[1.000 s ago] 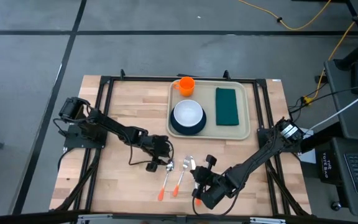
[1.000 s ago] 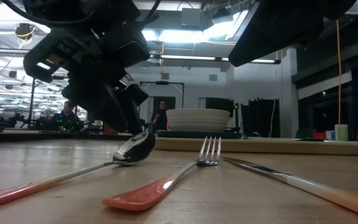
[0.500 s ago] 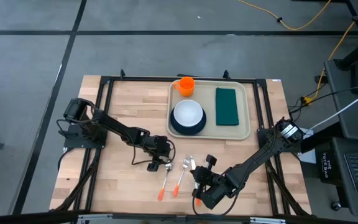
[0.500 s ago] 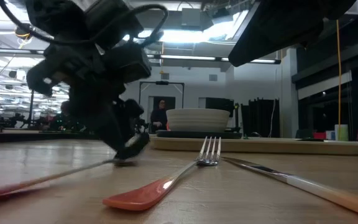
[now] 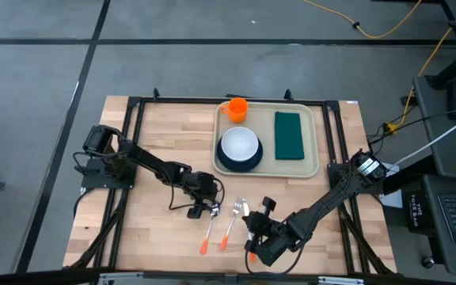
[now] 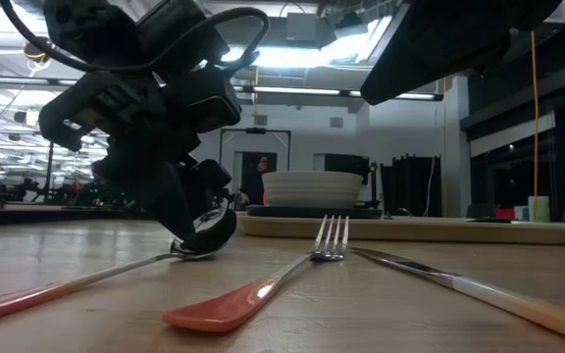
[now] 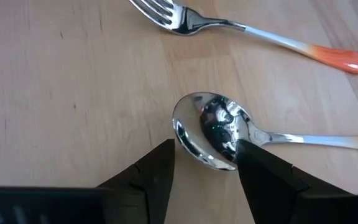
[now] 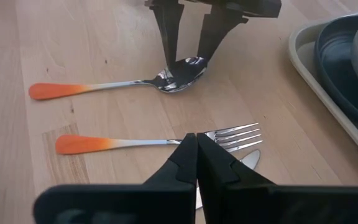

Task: Set up tray
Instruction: Put the orange spoon on the blue napkin on the serving tray

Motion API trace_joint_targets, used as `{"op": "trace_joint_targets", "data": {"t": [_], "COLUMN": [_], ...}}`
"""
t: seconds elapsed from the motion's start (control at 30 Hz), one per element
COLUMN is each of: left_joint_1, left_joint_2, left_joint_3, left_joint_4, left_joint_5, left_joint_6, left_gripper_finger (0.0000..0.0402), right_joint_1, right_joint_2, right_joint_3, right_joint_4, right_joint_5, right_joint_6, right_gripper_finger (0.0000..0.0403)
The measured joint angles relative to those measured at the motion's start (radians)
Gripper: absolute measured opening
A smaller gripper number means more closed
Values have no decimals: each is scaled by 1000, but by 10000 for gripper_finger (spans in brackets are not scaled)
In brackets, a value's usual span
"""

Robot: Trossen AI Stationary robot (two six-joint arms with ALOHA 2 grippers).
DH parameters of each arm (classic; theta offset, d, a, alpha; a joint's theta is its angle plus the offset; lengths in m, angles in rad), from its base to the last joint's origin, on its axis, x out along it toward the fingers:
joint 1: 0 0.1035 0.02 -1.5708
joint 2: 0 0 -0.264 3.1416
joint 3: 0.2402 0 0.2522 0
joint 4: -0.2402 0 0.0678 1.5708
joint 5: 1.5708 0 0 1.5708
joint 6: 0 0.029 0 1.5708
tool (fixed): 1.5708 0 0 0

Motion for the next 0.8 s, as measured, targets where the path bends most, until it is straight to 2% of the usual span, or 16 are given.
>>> {"op": "trace_joint_targets", "data": {"t": [0.2, 0.37, 0.63, 0.73, 0.8], "left_joint_1": [-2, -2, -2, -2, -2], "left_joint_2": [0, 0, -1, -4, -5], "left_joint_3": [0, 0, 0, 0, 2], "left_joint_4": [20, 20, 23, 30, 37], "left_joint_5": [25, 50, 47, 45, 39], "left_joint_6": [-13, -14, -45, -90, -122], "left_gripper_finger": [158, 137, 61, 22, 12], "right_joint_1": [0, 0, 0, 0, 0], "right_joint_2": [0, 0, 0, 0, 0], "right_joint_3": [0, 0, 0, 0, 0], "right_joint_4": [0, 0, 0, 0, 0], "right_joint_5": [0, 0, 0, 0, 0], "right_joint_6": [0, 0, 0, 0, 0], "right_gripper_finger": [4, 4, 4, 4, 4]}}
